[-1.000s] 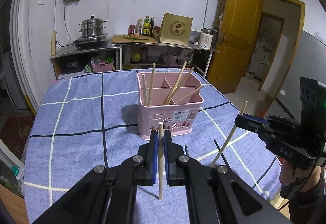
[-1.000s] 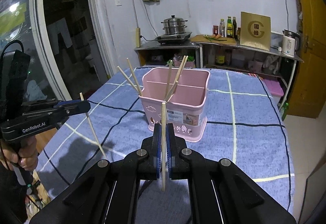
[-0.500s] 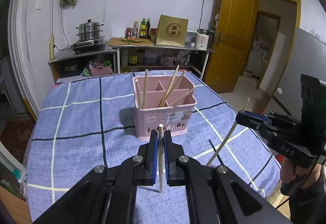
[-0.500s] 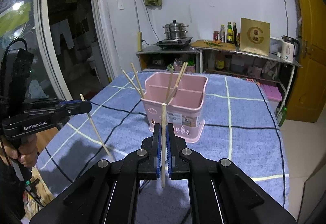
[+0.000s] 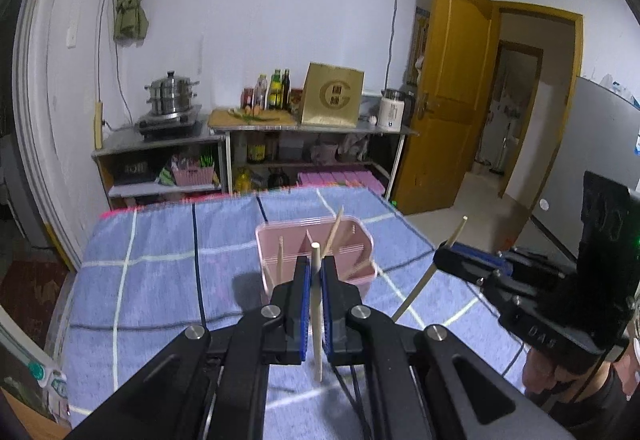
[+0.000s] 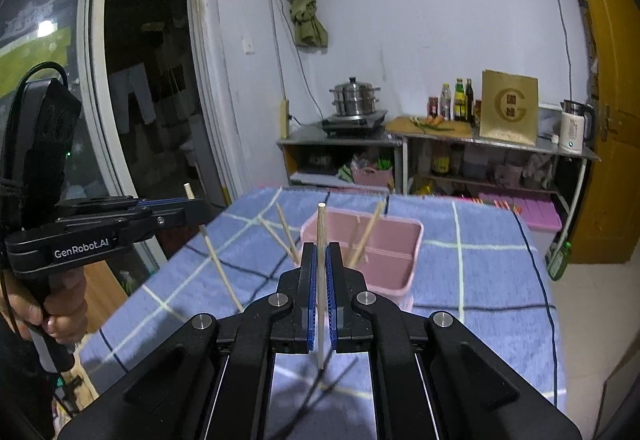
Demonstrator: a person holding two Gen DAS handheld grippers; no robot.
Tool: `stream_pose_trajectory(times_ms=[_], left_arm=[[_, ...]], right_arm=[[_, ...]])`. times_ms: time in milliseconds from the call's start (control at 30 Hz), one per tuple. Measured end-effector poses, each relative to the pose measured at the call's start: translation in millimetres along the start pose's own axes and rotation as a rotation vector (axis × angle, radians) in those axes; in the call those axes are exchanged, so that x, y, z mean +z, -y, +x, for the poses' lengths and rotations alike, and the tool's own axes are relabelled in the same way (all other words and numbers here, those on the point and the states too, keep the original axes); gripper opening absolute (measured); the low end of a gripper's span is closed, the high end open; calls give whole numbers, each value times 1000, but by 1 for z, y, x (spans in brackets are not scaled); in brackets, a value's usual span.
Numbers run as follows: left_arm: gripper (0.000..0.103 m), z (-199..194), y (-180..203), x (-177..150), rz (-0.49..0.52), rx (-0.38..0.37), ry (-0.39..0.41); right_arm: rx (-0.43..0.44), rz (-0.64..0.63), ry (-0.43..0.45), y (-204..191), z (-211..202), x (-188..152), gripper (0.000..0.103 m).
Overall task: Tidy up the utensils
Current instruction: 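Lift the held chopsticks upright and carry both tools over the pink basket, then lower the chopsticks into the basket and open both tools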
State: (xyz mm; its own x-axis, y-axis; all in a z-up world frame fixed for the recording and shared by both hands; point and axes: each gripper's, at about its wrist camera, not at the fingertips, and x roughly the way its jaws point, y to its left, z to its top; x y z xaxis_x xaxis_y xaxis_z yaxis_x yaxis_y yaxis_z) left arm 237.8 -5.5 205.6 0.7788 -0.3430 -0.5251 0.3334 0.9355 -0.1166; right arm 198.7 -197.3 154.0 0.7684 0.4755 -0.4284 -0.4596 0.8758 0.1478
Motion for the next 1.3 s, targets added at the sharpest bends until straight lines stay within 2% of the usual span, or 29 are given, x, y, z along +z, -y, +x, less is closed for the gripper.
stream_pose_trajectory(times_ms=[267, 567, 933, 1300], left_arm=[[5, 0, -4, 43, 6, 13, 80], [5, 27, -14, 67, 2, 16, 106], [5, 75, -28, 64, -1, 23, 90], [5, 124, -48, 44, -24, 14, 1]], right_arm=[[9, 7, 87, -1, 5, 31, 4], [-3, 28, 127, 12, 26, 50, 4], [0, 52, 107, 24, 66, 36, 4], [5, 59, 42, 31, 100, 23, 4]])
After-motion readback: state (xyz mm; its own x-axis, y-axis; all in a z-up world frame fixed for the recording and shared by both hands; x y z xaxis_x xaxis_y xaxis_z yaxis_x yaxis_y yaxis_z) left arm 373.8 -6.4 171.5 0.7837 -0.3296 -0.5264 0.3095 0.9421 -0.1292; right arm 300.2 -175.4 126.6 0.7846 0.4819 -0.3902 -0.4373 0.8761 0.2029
